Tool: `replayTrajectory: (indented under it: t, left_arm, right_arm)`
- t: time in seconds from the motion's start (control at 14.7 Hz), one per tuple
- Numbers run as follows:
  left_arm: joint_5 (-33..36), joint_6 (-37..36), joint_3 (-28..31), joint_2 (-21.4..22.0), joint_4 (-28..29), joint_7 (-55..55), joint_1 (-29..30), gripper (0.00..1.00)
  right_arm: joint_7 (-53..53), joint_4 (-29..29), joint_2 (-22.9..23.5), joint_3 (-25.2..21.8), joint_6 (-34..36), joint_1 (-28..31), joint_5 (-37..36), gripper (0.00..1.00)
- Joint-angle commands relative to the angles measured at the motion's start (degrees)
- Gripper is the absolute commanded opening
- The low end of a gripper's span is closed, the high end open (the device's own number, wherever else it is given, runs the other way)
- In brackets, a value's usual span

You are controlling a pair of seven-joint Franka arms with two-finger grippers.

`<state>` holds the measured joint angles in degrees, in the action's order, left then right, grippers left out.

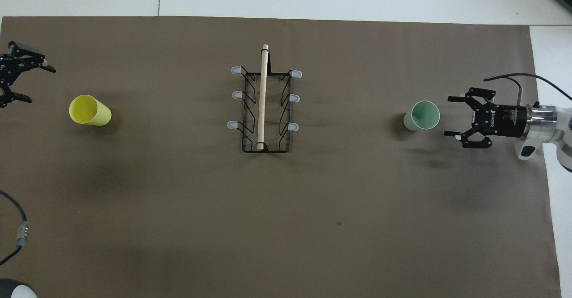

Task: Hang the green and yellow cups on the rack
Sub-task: 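Grasp the yellow cup with the left gripper while the right gripper grasps the green cup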

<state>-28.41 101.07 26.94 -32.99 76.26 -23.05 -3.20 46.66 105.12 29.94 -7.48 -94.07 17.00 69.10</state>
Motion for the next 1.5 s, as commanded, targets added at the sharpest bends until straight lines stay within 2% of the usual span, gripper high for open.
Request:
replayTrajectory:
  t: [0.0,0.14,0.2,0.48,0.68,0.82,1.16,1.36,1.43]
  left_arm:
    - [-1.03,3.69,0.48,4.06,7.31,-8.2,-1.02,1.0]
    - [-1.47,3.69,0.66,5.21,9.86,-12.44,-0.85,1.0]
    - [-3.82,3.69,0.66,5.39,10.92,-13.59,-0.32,1.0]
    - [-11.91,2.82,1.01,3.37,12.07,-15.88,1.26,1.0]
    - [-13.69,2.55,1.01,1.97,13.21,-18.43,1.53,1.0]
    - [-19.28,2.38,1.01,0.47,14.79,-18.79,4.15,1.0]
    - [-31.33,2.9,1.28,3.36,26.82,-18.78,4.25,1.0]
    - [-38.63,4.91,1.89,4.86,31.31,-20.45,3.11,1.0]
    - [-40.65,6.49,1.89,4.95,32.28,-20.45,3.11,1.0]
  right_arm:
    - [-1.75,-0.79,1.69,0.8,1.35,1.02,2.53,1.0]
    - [-3.06,-0.88,3.45,0.89,1.26,0.75,3.93,1.0]
    - [-4.2,-0.79,3.72,0.89,1.26,0.58,4.03,1.0]
    - [-4.65,-0.88,4.33,1.06,0.56,-0.65,6.4,1.0]
    - [-5.62,-0.7,4.6,1.06,-0.23,-1.62,7.1,1.0]
    - [-6.58,-0.53,4.86,1.06,-0.84,-1.88,7.19,1.0]
    - [-9.3,-0.61,6.18,1.15,-1.9,-2.32,7.28,1.0]
    - [-9.22,-1.32,6.18,1.24,-1.46,-2.41,7.28,1.0]
    - [-9.4,-1.32,6.27,1.32,-1.81,-2.59,7.45,0.9]
